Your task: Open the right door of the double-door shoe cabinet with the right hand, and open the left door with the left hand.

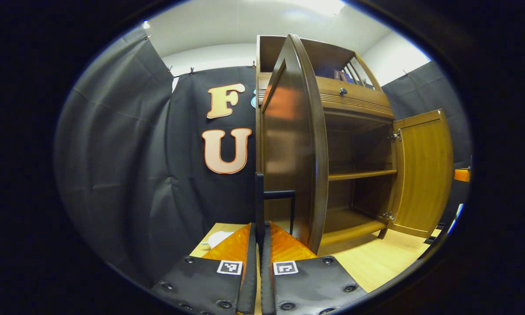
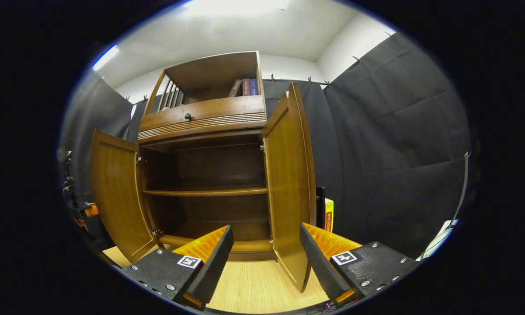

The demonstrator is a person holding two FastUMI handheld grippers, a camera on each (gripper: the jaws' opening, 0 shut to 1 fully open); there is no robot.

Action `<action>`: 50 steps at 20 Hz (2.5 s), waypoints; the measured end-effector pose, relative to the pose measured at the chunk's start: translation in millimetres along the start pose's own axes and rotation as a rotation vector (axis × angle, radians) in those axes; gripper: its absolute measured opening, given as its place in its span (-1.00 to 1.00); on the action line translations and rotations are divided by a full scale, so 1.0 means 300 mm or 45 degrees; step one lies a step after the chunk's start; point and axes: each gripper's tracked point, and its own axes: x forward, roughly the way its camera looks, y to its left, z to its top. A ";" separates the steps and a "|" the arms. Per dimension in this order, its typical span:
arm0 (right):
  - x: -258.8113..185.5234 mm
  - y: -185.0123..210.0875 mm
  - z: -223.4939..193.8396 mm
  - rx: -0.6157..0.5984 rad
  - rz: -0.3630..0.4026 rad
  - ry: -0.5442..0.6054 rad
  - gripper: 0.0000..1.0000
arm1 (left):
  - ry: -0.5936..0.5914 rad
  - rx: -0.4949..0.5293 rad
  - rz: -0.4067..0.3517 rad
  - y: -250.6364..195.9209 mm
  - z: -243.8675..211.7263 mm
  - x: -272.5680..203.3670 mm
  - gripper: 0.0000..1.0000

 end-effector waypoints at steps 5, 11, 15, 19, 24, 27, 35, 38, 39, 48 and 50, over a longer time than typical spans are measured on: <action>-0.020 0.053 -0.012 -0.005 -0.013 0.012 0.85 | -0.008 0.058 -0.095 0.049 -0.006 -0.003 -0.96; -0.051 0.077 -0.020 0.003 -0.037 0.015 0.85 | -0.002 0.024 -0.200 0.157 -0.007 0.018 -0.79; -0.057 0.079 -0.031 0.052 -0.054 0.020 0.85 | -0.007 -0.001 -0.263 0.195 -0.011 0.019 -0.60; -0.069 0.065 -0.033 0.020 -0.059 0.029 0.85 | 0.027 0.047 -0.210 0.211 -0.037 -0.064 -0.70; -0.048 0.071 -0.059 -0.005 -0.037 0.049 0.99 | 0.047 0.027 -0.056 0.199 -0.042 -0.240 -0.68; -0.013 0.085 -0.079 -0.034 -0.015 0.069 0.85 | 0.026 -0.030 0.054 0.133 0.008 -0.292 -0.65; 0.054 0.122 -0.096 -0.066 0.078 0.074 0.85 | -0.081 -0.090 0.051 -0.278 0.085 -0.226 -0.62; 0.061 0.133 -0.097 -0.058 0.123 0.082 0.85 | -0.056 -0.071 0.078 -0.354 0.057 -0.189 -0.34; 0.064 0.132 -0.099 -0.059 0.135 0.084 0.85 | -0.042 -0.054 0.089 -0.367 0.044 -0.181 -0.19; 0.070 0.118 -0.090 -0.049 0.194 0.070 0.85 | -0.058 -0.017 0.111 -0.455 0.037 -0.138 0.85; 0.072 0.116 -0.088 -0.045 0.195 0.067 0.85 | -0.061 -0.037 0.125 -0.449 0.045 -0.138 0.89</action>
